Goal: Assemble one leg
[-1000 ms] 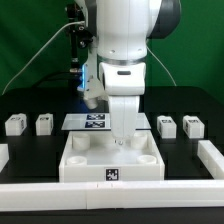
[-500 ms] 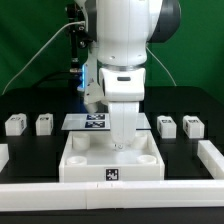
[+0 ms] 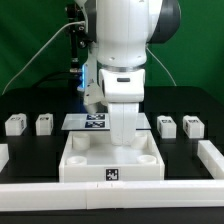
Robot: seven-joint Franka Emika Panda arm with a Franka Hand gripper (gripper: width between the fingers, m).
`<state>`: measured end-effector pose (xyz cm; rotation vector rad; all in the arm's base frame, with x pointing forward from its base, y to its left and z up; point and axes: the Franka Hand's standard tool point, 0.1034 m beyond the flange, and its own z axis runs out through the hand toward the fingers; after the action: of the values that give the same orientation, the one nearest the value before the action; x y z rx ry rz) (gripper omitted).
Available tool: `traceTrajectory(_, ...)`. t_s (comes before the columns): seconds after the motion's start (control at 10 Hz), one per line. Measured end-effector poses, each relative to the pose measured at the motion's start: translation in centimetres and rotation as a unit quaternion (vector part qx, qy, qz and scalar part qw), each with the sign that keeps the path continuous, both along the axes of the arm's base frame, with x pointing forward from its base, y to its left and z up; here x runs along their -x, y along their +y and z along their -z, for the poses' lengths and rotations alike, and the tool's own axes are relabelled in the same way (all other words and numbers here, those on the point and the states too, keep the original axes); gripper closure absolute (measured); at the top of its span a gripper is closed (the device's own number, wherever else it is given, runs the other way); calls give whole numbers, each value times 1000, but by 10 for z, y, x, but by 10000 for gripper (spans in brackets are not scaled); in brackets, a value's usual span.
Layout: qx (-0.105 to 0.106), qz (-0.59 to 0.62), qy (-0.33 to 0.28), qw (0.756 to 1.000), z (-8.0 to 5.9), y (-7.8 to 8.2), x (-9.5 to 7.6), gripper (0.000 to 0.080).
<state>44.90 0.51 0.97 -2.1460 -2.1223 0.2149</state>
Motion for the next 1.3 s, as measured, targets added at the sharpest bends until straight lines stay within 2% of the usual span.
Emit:
traceTrajectory(0.2, 0, 0, -7, 1000, -2, 0, -4, 721)
traceTrajectory(0.8, -1, 1, -11, 1000, -2, 0, -5, 721)
traceTrajectory(1.3, -9, -18, -21, 1000, -1, 41, -38, 721)
